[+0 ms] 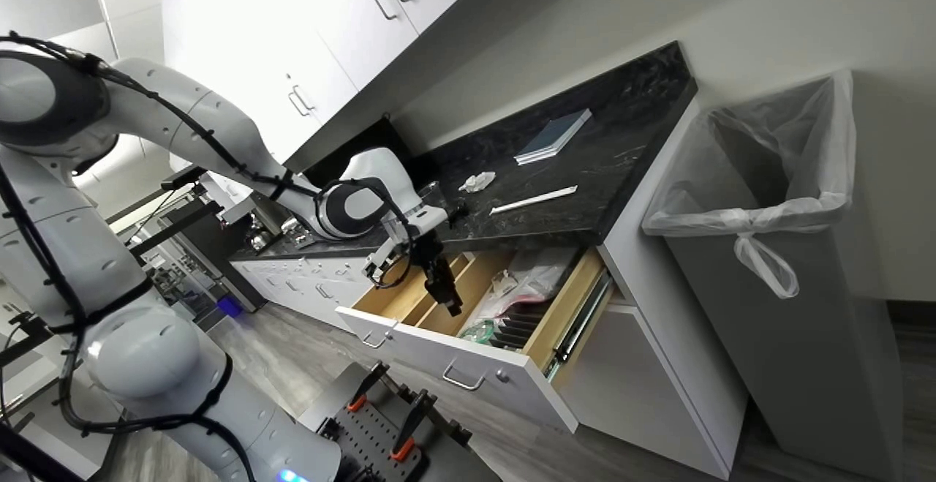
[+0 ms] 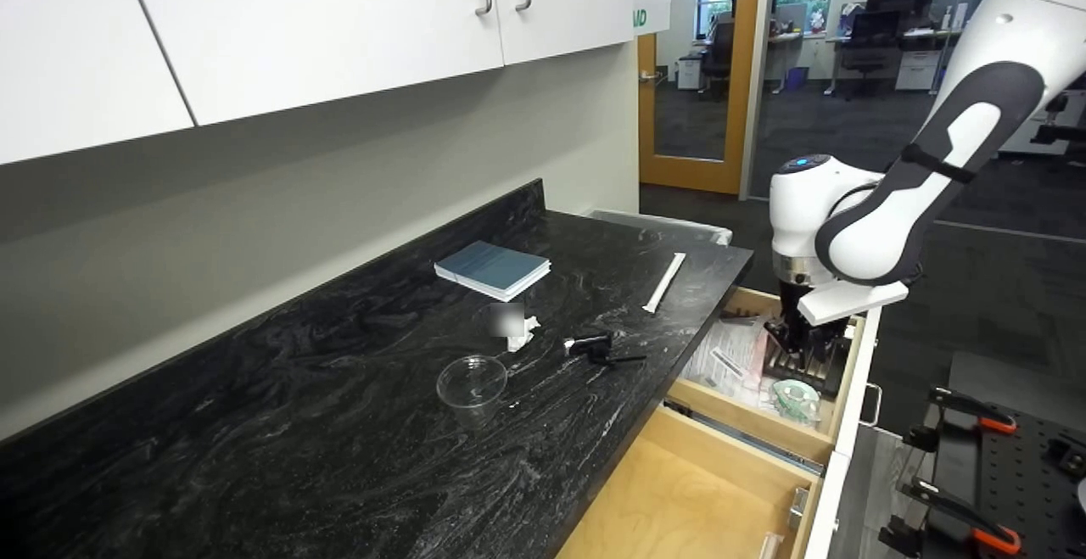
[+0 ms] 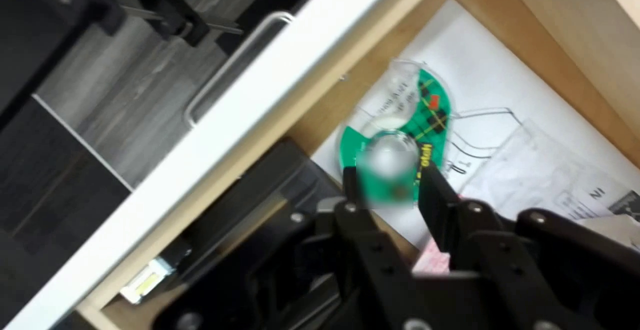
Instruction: Open the first and second top drawers from the right of the cabinet. Pick up the tape from the first drawer and put it in the second drawer.
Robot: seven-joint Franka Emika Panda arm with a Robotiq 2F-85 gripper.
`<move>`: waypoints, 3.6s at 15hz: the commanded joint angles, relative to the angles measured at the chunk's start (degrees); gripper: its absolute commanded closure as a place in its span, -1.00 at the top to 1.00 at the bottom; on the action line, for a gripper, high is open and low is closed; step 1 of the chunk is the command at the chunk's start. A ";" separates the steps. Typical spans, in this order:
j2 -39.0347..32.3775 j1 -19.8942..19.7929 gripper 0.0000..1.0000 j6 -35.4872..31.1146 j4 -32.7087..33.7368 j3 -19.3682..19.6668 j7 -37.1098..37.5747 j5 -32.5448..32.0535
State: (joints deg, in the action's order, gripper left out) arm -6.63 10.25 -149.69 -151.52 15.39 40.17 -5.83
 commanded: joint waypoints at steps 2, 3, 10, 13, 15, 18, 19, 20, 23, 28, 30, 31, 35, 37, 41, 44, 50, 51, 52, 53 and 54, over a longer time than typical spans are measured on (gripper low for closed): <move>2.93 -5.13 0.50 4.54 0.31 -3.74 -0.56 -9.98; 2.71 -5.94 0.63 1.82 -0.26 -4.34 -0.51 -11.81; -3.22 -7.44 1.00 -9.78 -2.14 -6.32 -0.26 -13.23; -6.13 -6.37 1.00 -13.18 -2.49 -4.62 0.22 -13.65; -8.27 -5.21 1.00 -15.57 -2.27 -3.02 0.75 -13.67; -11.30 -4.31 1.00 -17.78 -1.80 -2.47 -1.33 -10.74; -12.26 -4.37 1.00 -18.33 -1.54 -2.93 -2.30 -9.35; -12.99 -4.15 1.00 -18.83 -1.42 -3.17 -2.90 -8.07; -15.53 -2.14 1.00 -21.26 -0.70 -2.51 -4.02 -4.86; -18.71 -0.01 1.00 -24.58 0.52 -2.75 -5.65 2.95; -20.15 0.87 1.00 -24.69 1.19 -2.74 -6.08 5.32; -20.78 1.15 1.00 -24.68 1.52 -2.85 -6.25 6.34; -22.29 2.47 0.47 -24.90 2.35 -2.91 -6.79 9.55; -21.89 3.31 0.29 -24.80 2.35 -2.52 -6.66 10.43; -18.76 4.99 0.29 -23.97 0.65 -0.99 -6.08 11.23; -12.39 5.58 0.29 -21.47 -1.64 0.19 -7.21 10.57; 3.27 4.66 0.29 -6.83 -2.88 -0.02 -7.45 4.08; 6.01 3.65 0.29 -2.29 -2.51 -1.54 -6.80 2.16; 8.94 2.52 0.29 1.77 -2.33 -4.13 -7.13 1.61; 11.42 1.75 0.29 4.70 -2.31 -6.84 -7.46 2.14; 13.65 1.54 0.29 6.63 -2.55 -9.76 -6.89 2.79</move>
State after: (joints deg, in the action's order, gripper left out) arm -1.84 14.19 -150.14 -152.16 12.30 33.68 -2.99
